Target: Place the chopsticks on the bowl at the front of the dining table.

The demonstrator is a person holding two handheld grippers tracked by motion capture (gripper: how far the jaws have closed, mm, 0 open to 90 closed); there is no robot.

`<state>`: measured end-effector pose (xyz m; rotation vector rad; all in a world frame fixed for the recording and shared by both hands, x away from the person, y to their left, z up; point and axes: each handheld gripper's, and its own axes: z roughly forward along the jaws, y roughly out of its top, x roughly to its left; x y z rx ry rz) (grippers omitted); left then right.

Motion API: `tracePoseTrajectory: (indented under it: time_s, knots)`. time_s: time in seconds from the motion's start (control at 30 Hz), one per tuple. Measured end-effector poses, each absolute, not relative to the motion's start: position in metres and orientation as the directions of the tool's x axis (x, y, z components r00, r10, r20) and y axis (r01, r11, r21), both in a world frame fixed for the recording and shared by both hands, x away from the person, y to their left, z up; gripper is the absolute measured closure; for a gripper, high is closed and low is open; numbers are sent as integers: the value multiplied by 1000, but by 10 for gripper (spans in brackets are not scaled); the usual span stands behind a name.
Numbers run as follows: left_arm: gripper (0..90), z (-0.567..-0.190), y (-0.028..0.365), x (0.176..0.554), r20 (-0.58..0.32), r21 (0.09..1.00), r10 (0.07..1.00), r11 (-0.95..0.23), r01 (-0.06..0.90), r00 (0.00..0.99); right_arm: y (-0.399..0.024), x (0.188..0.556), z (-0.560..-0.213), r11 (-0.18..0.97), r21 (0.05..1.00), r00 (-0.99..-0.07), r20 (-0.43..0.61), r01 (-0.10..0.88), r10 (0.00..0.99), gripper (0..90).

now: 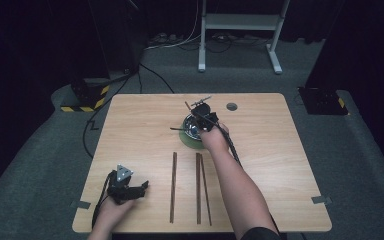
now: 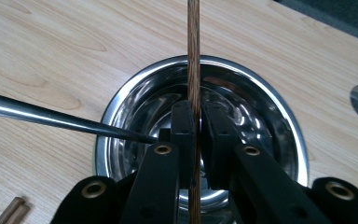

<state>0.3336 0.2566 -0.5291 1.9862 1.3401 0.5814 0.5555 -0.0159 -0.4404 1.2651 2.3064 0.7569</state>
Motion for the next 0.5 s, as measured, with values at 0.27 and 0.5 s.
tracePoseTrajectory:
  time_s: [0.27,0.5]
  knots:
    - [145,-529,257,334,-4,733,927,-253,632,376,-15,561,-447,413,630,-503,-41,658,863,840]
    - [145,-529,256,334,-4,733,927,-252,632,374,-13,562,-452,428,621,-508,-56,656,860,839]
